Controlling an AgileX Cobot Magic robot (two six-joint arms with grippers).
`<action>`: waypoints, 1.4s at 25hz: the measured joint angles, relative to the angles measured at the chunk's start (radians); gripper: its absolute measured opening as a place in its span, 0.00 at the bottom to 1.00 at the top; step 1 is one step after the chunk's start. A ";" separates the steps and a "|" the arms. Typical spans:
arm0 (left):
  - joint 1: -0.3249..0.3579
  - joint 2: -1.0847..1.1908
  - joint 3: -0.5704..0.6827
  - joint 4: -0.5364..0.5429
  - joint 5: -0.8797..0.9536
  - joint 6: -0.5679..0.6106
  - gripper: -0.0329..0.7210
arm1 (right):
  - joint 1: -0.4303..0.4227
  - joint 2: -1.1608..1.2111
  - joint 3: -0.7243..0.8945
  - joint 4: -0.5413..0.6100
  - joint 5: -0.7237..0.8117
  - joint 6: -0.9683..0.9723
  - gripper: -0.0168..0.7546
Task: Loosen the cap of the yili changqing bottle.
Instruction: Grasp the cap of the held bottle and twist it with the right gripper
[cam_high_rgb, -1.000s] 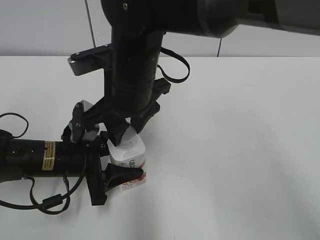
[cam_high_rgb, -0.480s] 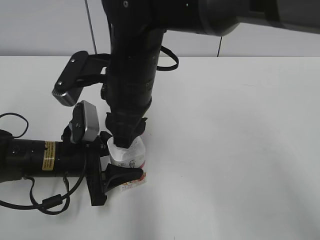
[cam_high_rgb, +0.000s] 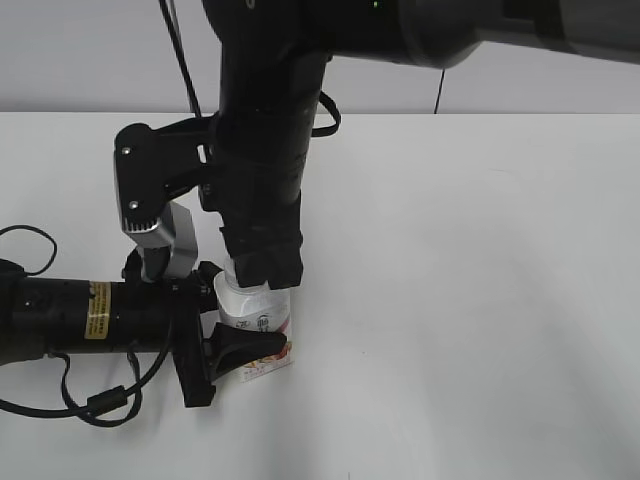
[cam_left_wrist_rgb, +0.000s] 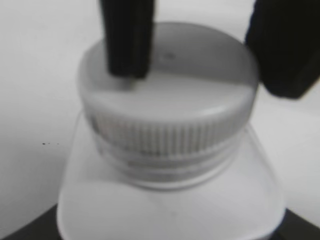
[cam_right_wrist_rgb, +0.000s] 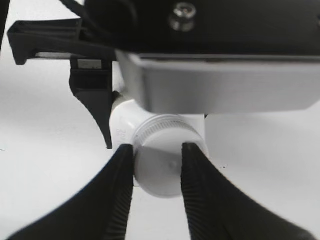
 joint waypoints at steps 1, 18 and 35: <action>0.000 0.000 0.000 -0.001 0.000 0.000 0.60 | 0.000 0.000 0.000 0.001 0.000 0.000 0.36; 0.000 0.000 0.000 0.004 -0.001 0.006 0.59 | 0.000 -0.083 0.001 0.057 0.064 0.194 0.45; 0.000 0.000 0.000 0.005 -0.001 0.006 0.59 | -0.001 -0.058 0.001 -0.009 0.070 1.113 0.76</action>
